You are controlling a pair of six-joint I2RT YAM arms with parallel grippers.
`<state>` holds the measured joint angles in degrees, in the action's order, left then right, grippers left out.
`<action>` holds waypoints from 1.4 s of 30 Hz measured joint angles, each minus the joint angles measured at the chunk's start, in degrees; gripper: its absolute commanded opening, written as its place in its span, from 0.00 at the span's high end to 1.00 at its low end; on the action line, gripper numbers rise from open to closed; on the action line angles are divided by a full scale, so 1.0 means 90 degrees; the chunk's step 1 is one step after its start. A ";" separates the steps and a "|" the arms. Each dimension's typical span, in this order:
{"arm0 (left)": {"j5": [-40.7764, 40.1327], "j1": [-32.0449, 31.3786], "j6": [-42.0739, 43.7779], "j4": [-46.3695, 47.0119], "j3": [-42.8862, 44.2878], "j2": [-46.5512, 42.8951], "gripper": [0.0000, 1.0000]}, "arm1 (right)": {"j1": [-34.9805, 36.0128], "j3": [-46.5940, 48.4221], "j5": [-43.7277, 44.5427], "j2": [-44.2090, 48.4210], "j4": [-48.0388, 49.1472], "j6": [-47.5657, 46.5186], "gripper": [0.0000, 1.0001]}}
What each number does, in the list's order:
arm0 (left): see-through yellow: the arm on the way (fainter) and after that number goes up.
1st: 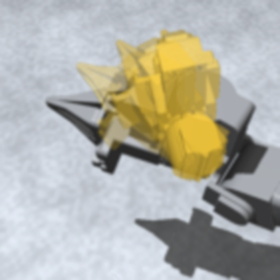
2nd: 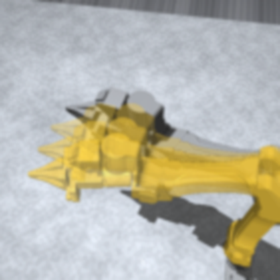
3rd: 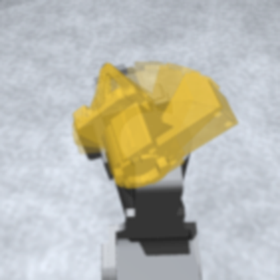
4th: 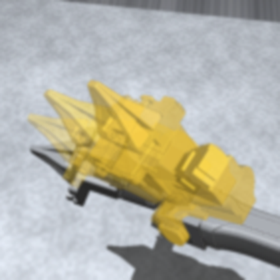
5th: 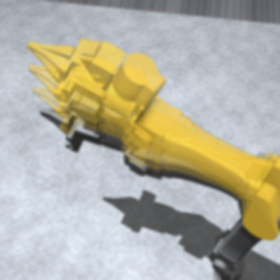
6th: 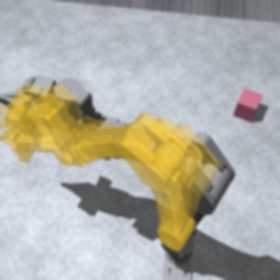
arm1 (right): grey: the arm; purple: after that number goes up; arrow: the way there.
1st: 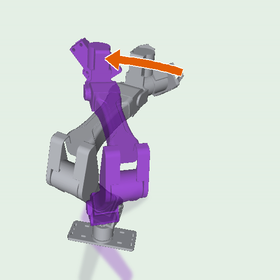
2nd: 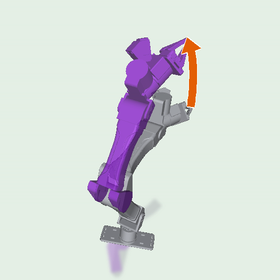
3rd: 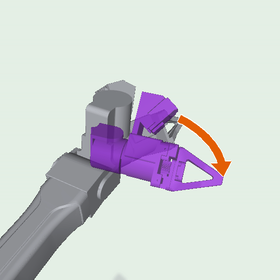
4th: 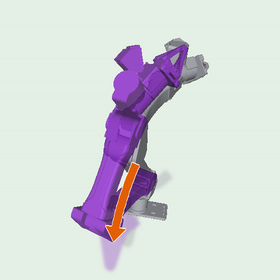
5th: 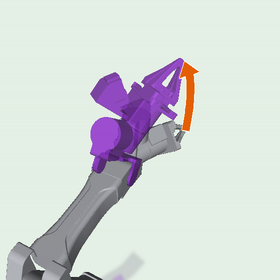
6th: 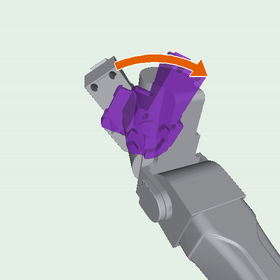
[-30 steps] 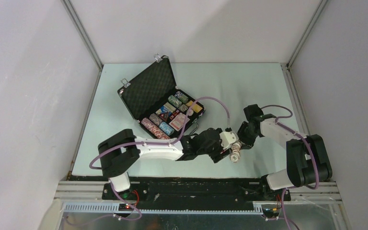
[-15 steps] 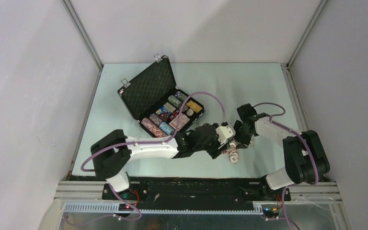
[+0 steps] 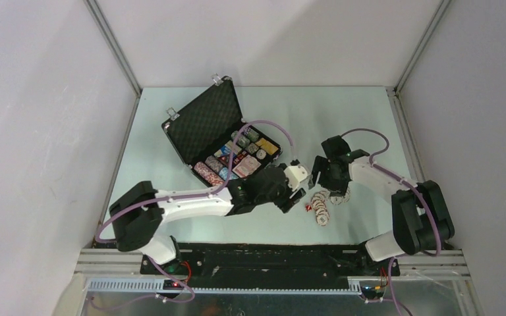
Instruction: Pack up texas hold em set
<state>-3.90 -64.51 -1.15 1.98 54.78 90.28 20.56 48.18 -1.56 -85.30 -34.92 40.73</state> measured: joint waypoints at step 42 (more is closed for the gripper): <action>-0.0435 0.0908 -0.0544 0.0758 -0.1372 -0.1190 0.17 | 0.0549 -0.1695 0.0476 0.3031 -0.1761 0.5690 0.01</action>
<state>-7.81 -56.34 -6.04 8.80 42.44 79.57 25.50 32.93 2.72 -58.02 -50.76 91.94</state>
